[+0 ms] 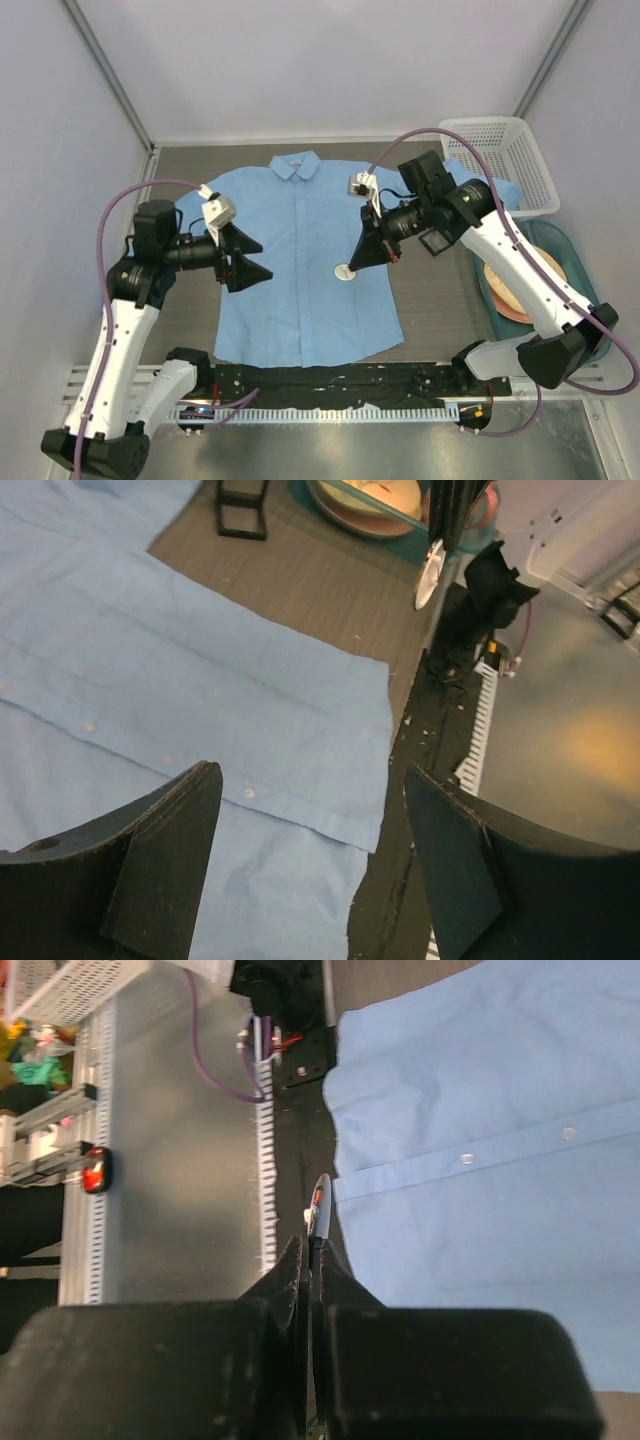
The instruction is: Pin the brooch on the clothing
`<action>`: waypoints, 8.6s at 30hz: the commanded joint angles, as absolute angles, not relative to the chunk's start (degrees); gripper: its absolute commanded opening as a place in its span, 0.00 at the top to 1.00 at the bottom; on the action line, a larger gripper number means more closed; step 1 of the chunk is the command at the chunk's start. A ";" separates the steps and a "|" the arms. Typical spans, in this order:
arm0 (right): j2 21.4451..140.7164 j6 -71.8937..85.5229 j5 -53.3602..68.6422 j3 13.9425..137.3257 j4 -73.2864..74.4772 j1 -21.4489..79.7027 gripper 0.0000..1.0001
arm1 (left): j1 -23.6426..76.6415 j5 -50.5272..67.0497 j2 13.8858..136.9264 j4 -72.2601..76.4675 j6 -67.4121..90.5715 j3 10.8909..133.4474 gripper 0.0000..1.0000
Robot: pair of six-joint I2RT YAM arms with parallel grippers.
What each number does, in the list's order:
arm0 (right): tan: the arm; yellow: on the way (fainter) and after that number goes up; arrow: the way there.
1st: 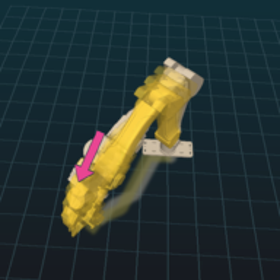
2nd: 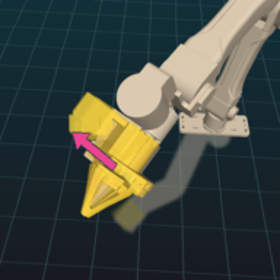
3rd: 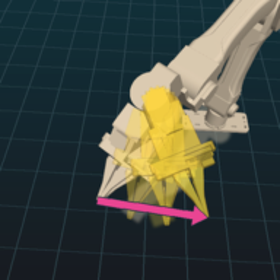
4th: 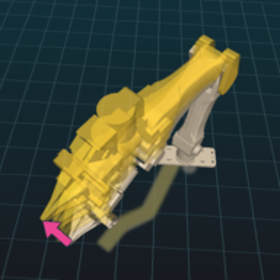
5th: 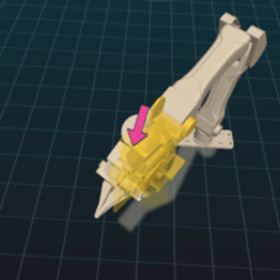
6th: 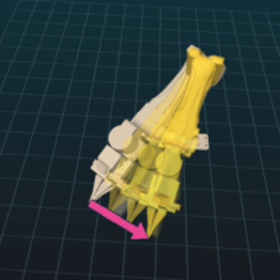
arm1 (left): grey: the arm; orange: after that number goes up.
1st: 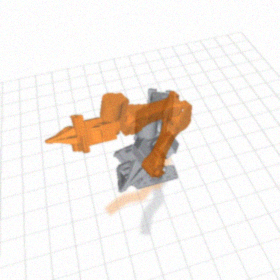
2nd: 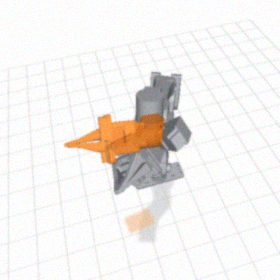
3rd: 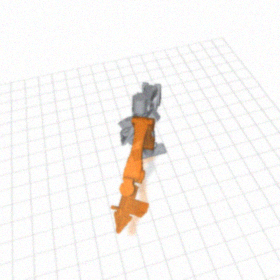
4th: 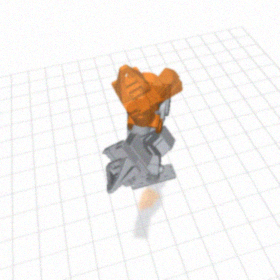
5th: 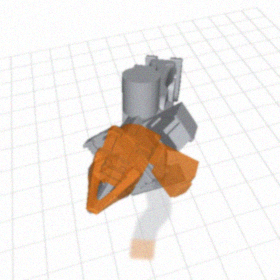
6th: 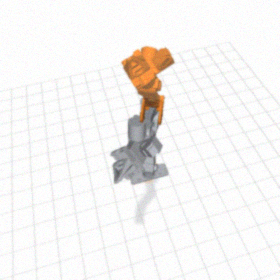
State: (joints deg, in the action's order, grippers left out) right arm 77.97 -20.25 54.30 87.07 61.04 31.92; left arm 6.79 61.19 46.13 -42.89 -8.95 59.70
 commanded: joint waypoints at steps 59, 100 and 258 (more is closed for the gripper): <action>67.33 18.90 50.80 67.76 22.33 33.05 0.99 | 34.01 47.81 59.24 17.05 35.07 44.65 0.48; 65.30 15.47 47.90 68.12 24.35 32.96 0.99 | 33.93 46.14 59.94 16.61 38.32 44.82 0.63; 59.24 -18.19 35.16 70.58 29.88 48.96 0.99 | 40.96 47.29 52.03 -17.31 -17.49 55.20 0.59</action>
